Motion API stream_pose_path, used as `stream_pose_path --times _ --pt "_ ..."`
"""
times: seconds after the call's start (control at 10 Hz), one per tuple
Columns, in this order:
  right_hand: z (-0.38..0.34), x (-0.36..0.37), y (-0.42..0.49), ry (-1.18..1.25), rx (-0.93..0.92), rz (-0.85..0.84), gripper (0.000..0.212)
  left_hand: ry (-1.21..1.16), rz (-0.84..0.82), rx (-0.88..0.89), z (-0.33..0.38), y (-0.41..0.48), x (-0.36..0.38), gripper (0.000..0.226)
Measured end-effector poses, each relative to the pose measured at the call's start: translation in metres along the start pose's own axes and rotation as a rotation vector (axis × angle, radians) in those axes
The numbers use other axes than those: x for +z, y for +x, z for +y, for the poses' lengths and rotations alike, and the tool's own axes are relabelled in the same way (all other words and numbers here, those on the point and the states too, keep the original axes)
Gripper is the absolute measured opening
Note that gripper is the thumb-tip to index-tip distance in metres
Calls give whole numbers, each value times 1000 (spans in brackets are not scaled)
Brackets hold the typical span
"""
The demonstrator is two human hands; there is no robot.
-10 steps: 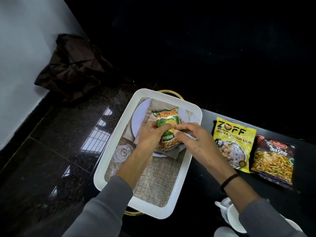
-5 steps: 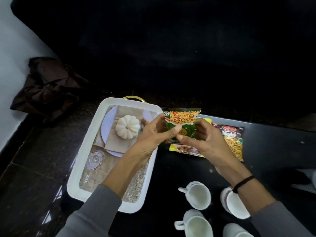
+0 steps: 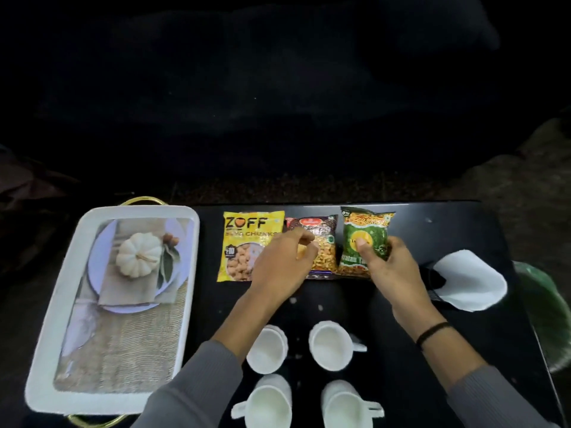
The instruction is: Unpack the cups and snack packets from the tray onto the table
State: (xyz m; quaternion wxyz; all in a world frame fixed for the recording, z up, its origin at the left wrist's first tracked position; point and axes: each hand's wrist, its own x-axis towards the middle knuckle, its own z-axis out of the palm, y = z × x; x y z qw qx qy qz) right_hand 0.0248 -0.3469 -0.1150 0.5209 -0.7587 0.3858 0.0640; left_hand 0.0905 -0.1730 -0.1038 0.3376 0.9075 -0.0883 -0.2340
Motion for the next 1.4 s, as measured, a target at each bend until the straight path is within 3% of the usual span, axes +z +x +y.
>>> stream_pose_path --times 0.1,0.2,0.3,0.4,0.5,0.6,0.9,1.4 --pt "10 -2 14 -70 1 -1 39 81 39 14 0 2 12 27" --pt "15 1 26 -101 22 -25 49 111 59 24 -2 3 19 26" --pt "19 4 27 -299 -61 48 56 136 79 42 -7 3 22 27" --pt "19 8 14 -463 -245 151 50 190 77 73 -12 2 24 37" --pt "23 12 9 -688 -423 119 43 272 37 131 -13 2 27 48" --pt "29 15 13 -834 -442 33 43 340 8 170 -12 1 32 53" --pt "27 17 6 -834 -460 41 48 364 35 157 -15 -7 39 56" --pt "17 18 -47 -709 -692 2 16 243 133 107 -7 -55 21 32"
